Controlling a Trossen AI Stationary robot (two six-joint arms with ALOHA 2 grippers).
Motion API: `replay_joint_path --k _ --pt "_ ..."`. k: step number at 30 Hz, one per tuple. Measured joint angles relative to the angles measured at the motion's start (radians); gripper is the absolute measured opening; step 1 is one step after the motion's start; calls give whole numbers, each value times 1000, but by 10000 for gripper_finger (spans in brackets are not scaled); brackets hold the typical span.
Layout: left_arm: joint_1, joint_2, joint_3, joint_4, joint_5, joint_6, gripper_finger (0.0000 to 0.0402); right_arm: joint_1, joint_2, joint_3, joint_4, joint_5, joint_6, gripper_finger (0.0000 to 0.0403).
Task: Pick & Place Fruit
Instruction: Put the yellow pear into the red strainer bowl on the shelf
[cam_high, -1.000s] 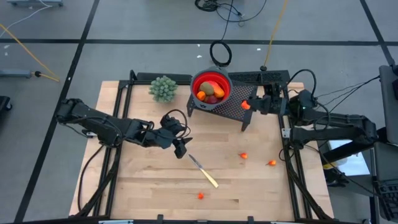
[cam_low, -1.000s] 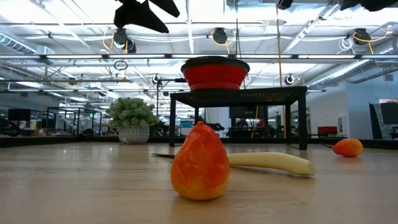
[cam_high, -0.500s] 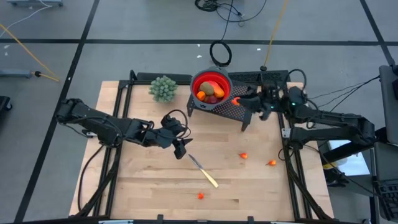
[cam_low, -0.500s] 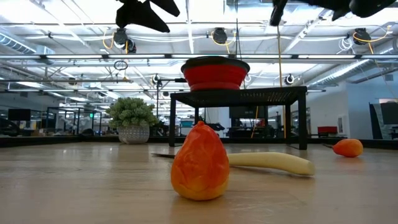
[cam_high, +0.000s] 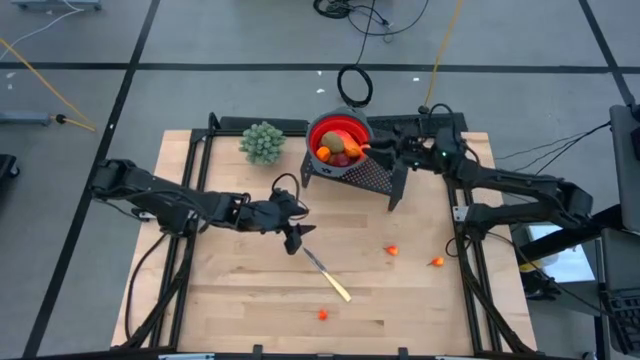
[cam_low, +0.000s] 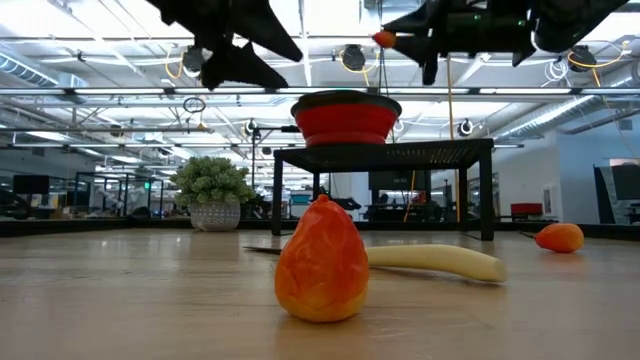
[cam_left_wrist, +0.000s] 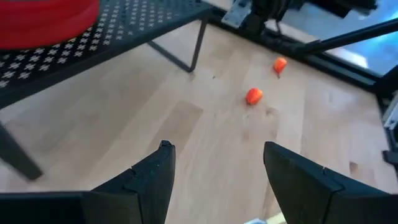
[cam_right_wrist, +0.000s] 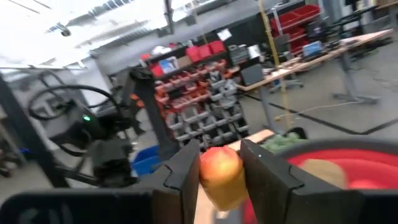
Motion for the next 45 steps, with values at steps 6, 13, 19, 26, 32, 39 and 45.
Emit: replay_joint_path --k 6,13,19,26,32,39,45 --pt "72 -38 -84 142 107 67 243 -50 54 0 -9 3 -43 106" --pt "148 -141 -150 149 153 113 243 -77 92 0 -7 39 -59 107" --pt "171 -263 -206 124 153 141 243 -77 94 21 -9 60 -167 106" --pt "177 -421 -288 120 99 143 243 -76 157 61 -41 85 -246 106" --pt "176 -551 -349 120 82 148 243 -76 213 76 -56 90 -290 107" --pt "170 -662 -410 122 81 152 243 -75 226 76 -120 138 -367 109" --pt "158 -735 -455 120 80 154 243 -74 226 76 -128 137 -379 109"
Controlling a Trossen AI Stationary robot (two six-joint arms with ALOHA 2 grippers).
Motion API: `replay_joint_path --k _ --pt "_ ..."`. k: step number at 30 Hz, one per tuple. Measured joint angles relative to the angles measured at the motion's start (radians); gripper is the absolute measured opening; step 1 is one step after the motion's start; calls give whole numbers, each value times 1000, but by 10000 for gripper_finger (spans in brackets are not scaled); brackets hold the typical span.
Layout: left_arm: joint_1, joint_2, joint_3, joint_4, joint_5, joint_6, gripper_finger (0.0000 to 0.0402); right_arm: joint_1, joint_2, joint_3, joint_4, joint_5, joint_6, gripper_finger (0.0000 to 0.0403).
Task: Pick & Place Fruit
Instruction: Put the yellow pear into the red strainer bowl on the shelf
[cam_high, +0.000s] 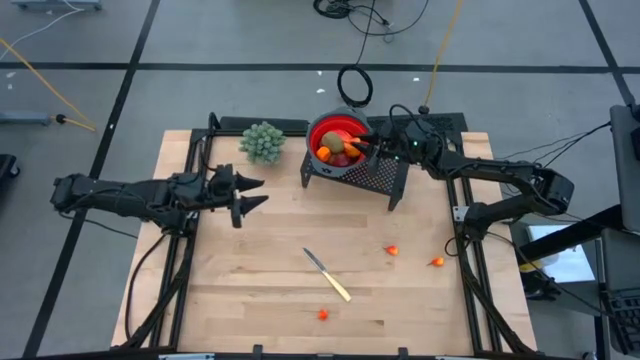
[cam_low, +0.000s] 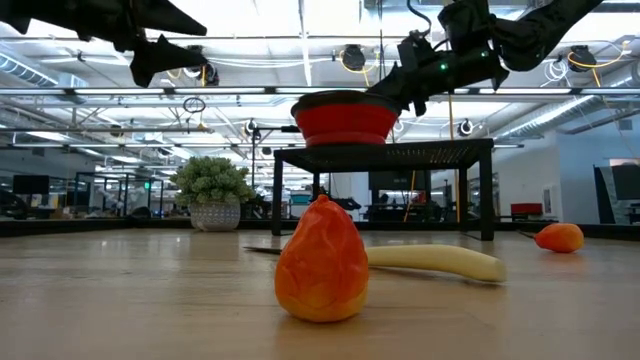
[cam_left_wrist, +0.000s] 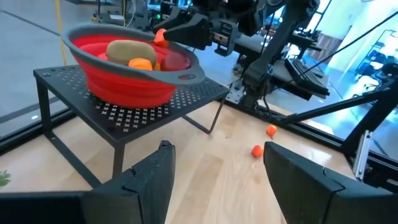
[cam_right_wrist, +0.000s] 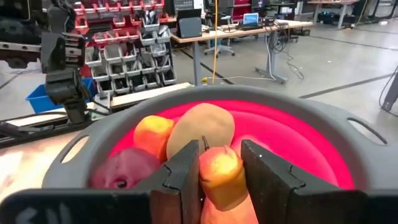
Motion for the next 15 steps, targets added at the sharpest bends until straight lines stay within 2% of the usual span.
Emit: replay_joint_path --k 15 --pt "-28 -29 -18 0 1 49 243 0 0 0 -22 -4 2 110"
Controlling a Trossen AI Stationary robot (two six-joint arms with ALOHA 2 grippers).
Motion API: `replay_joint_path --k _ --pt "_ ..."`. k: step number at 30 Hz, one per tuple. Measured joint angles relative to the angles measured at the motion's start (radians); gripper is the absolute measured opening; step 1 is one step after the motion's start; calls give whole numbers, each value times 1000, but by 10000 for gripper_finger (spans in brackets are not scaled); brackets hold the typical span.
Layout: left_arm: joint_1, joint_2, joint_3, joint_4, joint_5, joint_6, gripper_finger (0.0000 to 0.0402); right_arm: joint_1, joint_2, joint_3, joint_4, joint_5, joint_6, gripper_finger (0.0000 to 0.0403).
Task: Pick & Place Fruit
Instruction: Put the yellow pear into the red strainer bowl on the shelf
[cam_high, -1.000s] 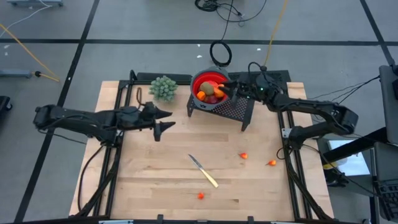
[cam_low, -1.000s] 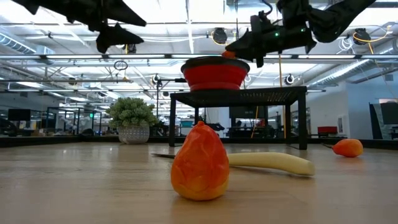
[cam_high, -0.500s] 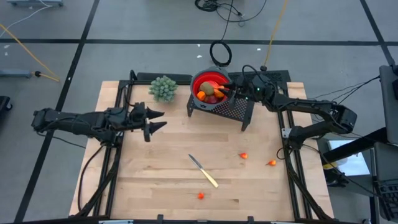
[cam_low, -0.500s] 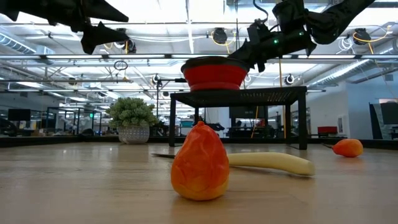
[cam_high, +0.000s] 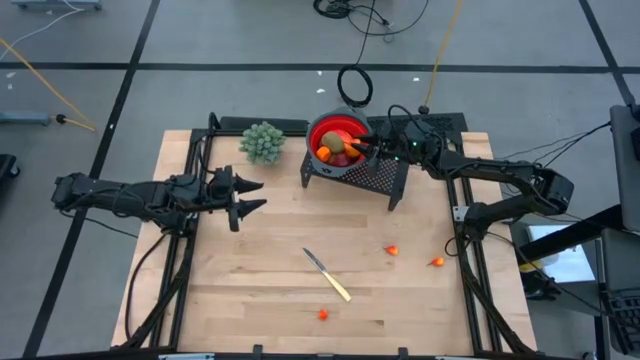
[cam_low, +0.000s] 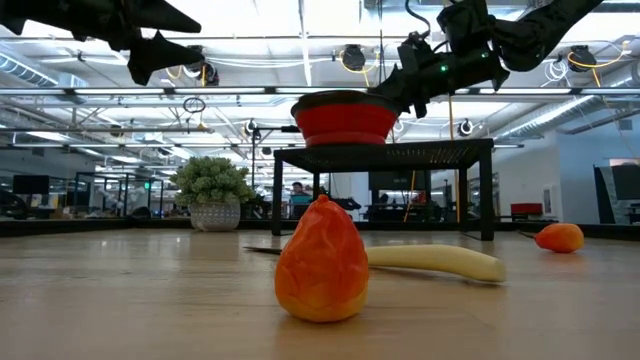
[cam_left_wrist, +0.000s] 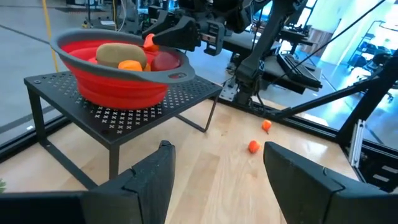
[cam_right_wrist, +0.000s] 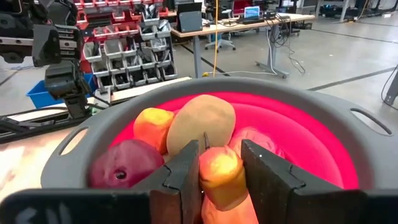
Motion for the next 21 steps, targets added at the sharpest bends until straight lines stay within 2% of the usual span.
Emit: replay_joint_path --k 16,21 --pt "0 0 0 0 3 -2 243 2 0 0 -9 0 5 111" --pt "0 0 0 0 3 -2 243 12 0 0 -9 0 26 144"
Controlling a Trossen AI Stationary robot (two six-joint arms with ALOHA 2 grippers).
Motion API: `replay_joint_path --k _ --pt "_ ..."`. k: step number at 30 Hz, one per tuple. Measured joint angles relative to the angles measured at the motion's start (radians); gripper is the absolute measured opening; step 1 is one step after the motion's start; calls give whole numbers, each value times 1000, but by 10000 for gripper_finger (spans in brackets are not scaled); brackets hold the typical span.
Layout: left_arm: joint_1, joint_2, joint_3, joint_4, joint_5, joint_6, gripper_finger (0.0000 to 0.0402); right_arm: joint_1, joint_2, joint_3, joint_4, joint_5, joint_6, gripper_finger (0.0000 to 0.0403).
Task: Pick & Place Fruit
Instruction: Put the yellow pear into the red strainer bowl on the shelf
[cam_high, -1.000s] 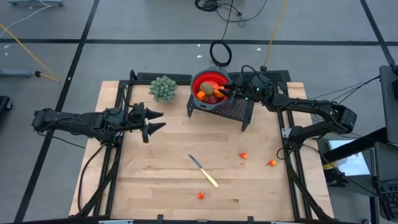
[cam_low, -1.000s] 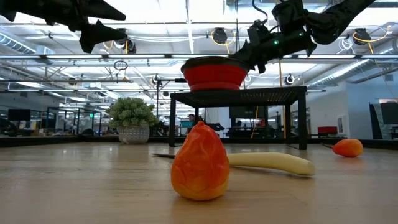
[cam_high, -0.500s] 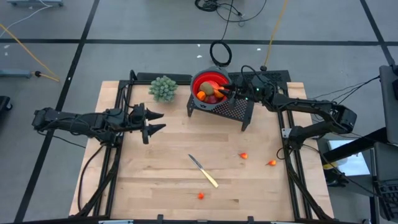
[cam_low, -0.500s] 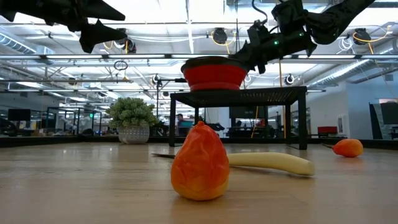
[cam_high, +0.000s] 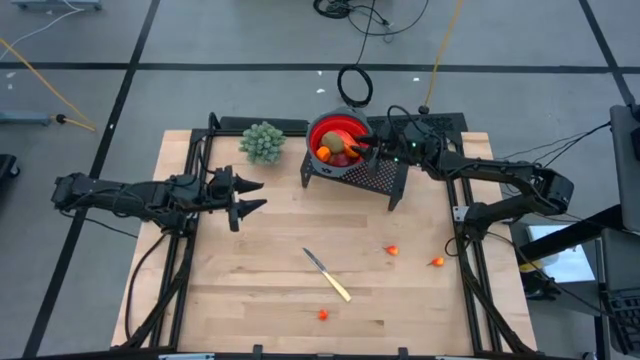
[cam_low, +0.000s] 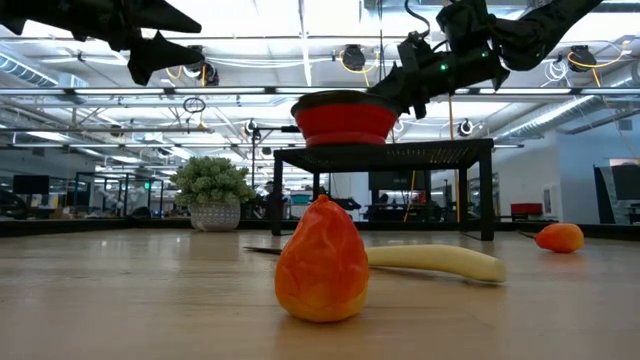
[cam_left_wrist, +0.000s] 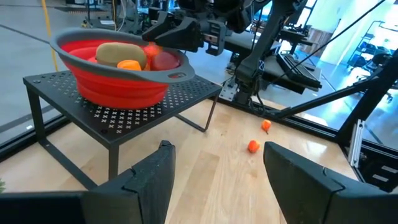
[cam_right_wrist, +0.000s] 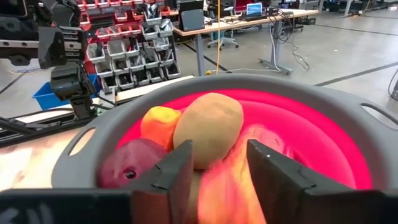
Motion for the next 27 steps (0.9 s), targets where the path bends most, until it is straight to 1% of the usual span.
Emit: replay_joint_path --k 6,8,11,16,20,27 --pt "0 0 0 0 1 0 243 2 -5 0 -2 2 -1 194" --pt "0 0 0 0 16 0 243 2 -18 -1 -5 2 -1 201" --pt "0 0 0 0 26 -2 243 10 -49 -1 -1 4 -1 199" --pt "0 0 0 0 27 -2 243 37 -118 -1 -5 0 -10 171" --pt "0 0 0 0 27 -1 243 68 -175 -1 -14 -3 -36 139" --pt "0 0 0 -1 27 2 243 112 -266 -1 -89 -4 -37 81"
